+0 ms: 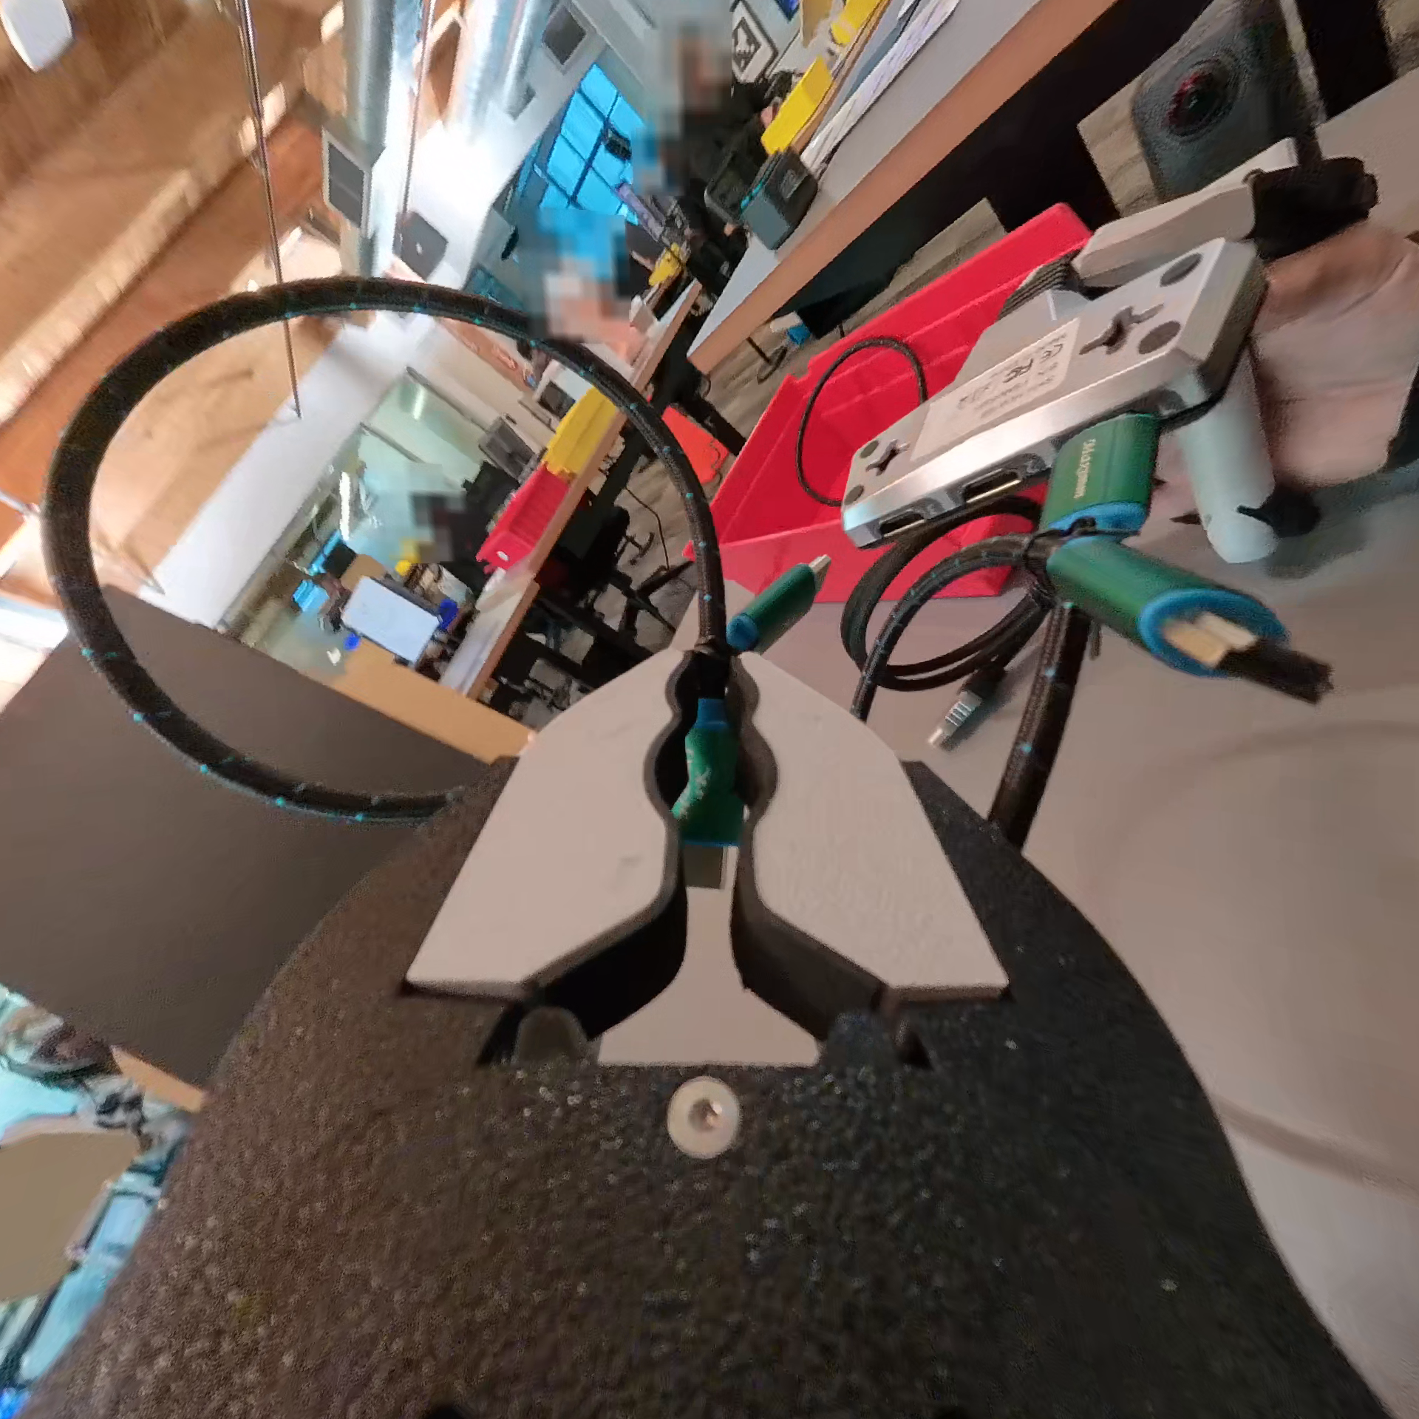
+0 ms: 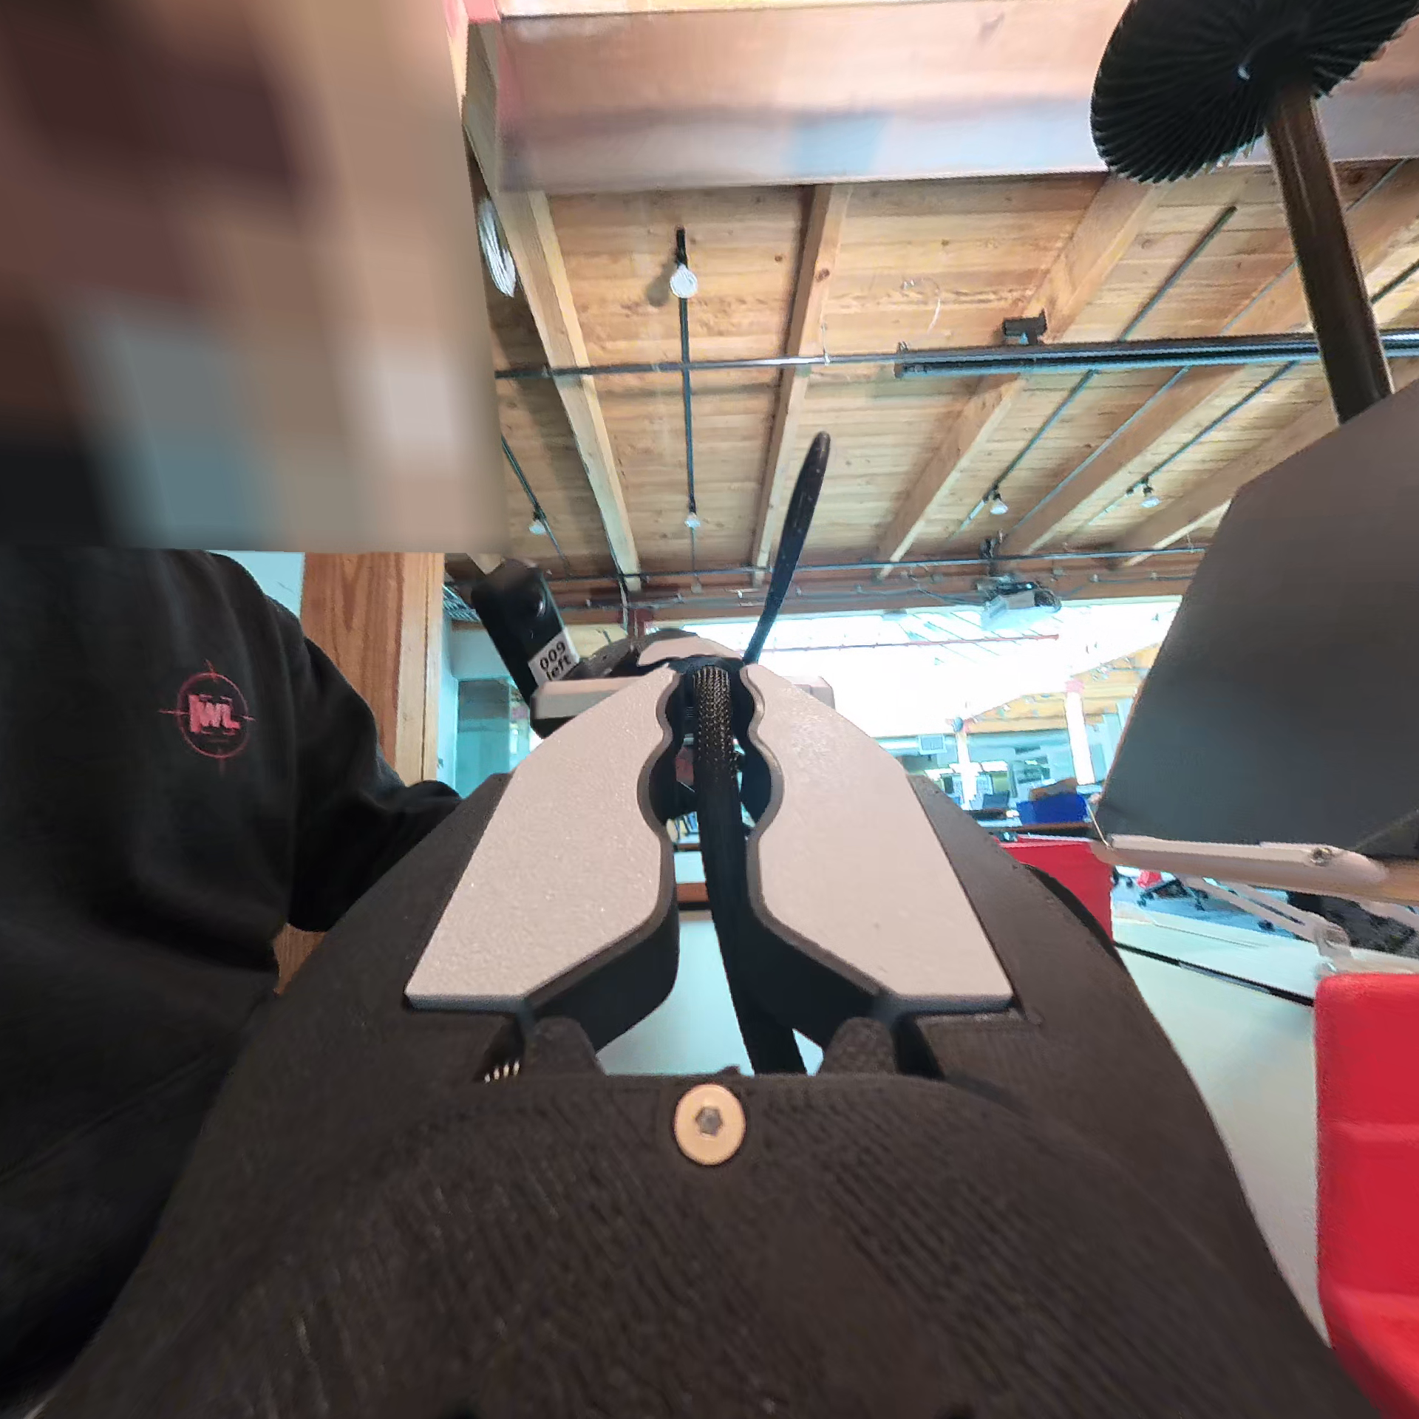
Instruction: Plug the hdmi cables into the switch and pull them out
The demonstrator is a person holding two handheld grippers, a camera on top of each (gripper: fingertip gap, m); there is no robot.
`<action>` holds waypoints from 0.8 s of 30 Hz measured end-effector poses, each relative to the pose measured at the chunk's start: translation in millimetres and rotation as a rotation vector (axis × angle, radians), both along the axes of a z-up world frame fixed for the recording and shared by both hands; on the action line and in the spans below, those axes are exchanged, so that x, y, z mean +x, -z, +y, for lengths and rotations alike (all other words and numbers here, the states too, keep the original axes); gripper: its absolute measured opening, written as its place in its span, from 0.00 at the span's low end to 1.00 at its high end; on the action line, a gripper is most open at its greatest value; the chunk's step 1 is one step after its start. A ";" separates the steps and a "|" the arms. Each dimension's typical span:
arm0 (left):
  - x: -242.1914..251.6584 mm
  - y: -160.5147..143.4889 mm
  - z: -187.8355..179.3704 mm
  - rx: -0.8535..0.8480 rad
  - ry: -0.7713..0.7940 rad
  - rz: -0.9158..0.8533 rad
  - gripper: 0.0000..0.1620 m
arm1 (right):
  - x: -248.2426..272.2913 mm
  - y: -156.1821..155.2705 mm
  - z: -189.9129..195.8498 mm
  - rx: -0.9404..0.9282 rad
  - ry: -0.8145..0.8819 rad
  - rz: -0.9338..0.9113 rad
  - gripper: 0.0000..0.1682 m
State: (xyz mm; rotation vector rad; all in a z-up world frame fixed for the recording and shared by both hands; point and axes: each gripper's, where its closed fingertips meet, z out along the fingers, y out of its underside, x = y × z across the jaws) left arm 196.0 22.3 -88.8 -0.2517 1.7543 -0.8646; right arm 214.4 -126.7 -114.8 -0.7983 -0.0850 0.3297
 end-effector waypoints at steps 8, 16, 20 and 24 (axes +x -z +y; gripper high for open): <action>-0.5 1.0 -11.1 -0.346 0.199 0.184 0.04 | -3.9 2.1 3.0 -0.028 -0.011 -0.025 0.07; 54.9 125.6 116.6 -0.037 -0.294 0.328 0.04 | -8.8 7.4 11.3 -0.093 -0.016 -0.063 0.07; 43.9 196.2 147.5 -0.185 -0.453 0.646 0.05 | -9.1 9.4 14.1 -0.112 -0.012 -0.068 0.07; 45.6 179.8 161.0 -0.410 -0.482 0.629 0.16 | -7.3 10.3 15.8 -0.123 0.017 -0.074 0.07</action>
